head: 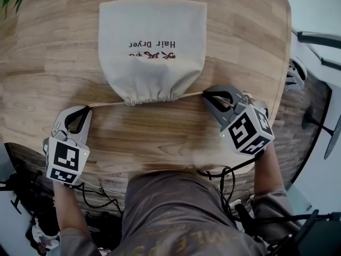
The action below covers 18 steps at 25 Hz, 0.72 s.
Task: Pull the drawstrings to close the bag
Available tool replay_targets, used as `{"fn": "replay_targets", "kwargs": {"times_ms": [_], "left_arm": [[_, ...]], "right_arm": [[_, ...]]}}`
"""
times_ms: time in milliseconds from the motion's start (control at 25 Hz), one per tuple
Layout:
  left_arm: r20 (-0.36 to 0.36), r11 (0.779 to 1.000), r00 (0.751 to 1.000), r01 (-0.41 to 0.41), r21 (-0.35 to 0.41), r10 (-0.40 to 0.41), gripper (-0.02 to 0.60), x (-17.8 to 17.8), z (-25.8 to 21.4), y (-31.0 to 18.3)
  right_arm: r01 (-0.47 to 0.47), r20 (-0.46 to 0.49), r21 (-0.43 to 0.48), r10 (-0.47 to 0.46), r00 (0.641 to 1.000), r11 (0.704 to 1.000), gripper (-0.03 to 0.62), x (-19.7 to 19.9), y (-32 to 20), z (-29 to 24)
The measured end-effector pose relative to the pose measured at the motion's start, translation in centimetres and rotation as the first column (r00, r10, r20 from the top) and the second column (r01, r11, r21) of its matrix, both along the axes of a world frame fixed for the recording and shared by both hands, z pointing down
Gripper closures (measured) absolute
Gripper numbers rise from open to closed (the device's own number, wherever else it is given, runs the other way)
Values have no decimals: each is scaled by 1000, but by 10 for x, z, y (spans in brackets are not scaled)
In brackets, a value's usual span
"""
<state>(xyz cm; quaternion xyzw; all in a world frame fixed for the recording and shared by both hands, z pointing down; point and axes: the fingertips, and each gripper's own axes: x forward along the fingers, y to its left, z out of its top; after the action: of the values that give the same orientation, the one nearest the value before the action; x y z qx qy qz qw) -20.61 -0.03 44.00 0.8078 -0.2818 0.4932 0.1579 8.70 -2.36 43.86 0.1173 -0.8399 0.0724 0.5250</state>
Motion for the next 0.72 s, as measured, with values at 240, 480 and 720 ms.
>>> {"fn": "replay_targets", "kwargs": {"times_ms": [240,480,720], "left_arm": [[-35,999,999,31,13,-30,523,11,-2,3],[-47,996,995,88,35,-86,376,7,-33,17],[-80,996,996,39,82,-32,368,35,-51,11]], "right_arm": [[-32,4,-3,32,999,999,543,-2,2,-1],[-18,46,26,17,999,1000,407,-12,8,-23],[23,105,94,-33,994,995,414,-34,8,-51]]}}
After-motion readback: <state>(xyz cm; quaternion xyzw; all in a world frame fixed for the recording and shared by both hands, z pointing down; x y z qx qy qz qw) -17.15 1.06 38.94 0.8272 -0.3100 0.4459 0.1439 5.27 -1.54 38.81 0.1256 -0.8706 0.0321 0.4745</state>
